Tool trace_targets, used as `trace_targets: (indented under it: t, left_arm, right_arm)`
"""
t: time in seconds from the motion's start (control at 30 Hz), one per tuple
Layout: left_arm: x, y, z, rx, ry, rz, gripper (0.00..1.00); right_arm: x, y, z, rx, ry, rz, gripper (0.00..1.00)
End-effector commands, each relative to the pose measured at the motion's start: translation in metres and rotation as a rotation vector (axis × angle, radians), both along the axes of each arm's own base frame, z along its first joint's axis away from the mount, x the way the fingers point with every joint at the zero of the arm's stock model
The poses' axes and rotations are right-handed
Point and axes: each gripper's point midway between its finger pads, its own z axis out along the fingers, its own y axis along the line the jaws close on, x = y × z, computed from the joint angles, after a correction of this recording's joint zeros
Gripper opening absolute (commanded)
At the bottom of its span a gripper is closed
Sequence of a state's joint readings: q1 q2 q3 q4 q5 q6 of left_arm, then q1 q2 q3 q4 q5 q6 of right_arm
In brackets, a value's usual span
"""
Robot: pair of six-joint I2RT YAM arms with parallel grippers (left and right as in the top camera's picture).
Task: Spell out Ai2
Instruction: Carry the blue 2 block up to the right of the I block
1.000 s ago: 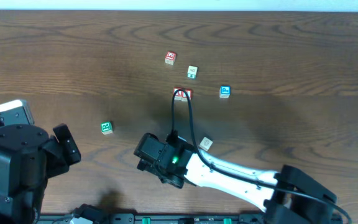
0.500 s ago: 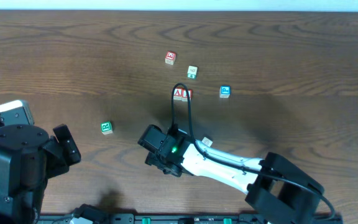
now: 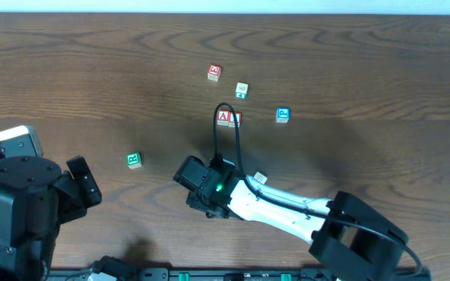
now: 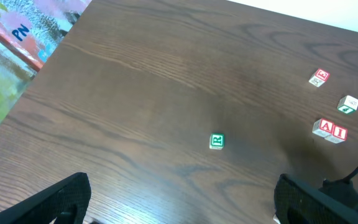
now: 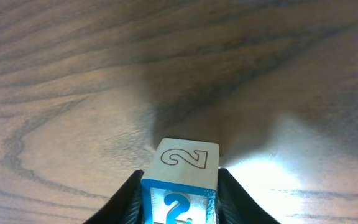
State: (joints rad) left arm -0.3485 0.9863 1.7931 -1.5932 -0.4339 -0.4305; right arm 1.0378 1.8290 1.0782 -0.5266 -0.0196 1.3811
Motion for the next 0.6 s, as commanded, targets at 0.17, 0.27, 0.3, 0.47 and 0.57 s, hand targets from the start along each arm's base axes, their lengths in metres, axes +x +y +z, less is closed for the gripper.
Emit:
trace_targets:
  t: [0.17,0.27,0.3,0.47,0.57]
  left_arm:
    - [0.0,0.003,0.003,0.004,-0.01,0.021,0.95]
    - [0.0,0.003,0.003,0.004,-0.01,0.02,0.95]
    - [0.0,0.003,0.003,0.004,-0.01,0.02,0.95]
    - [0.0,0.003,0.003,0.004,-0.01,0.021,0.95]
    - [0.0,0.003,0.003,0.004,-0.01,0.02,0.95]
  right_arm:
    - [0.033,-0.003,0.013,0.0,-0.09,0.052,0.24]
    - [0.049,-0.005,0.032,-0.001,-0.115,0.065,0.23]
    - [0.054,-0.006,0.04,-0.003,-0.123,0.073,0.22]
    - [0.078,-0.009,0.081,-0.007,-0.178,0.102,0.22]
    - [0.101,-0.02,0.108,-0.049,-0.245,0.122,0.24]
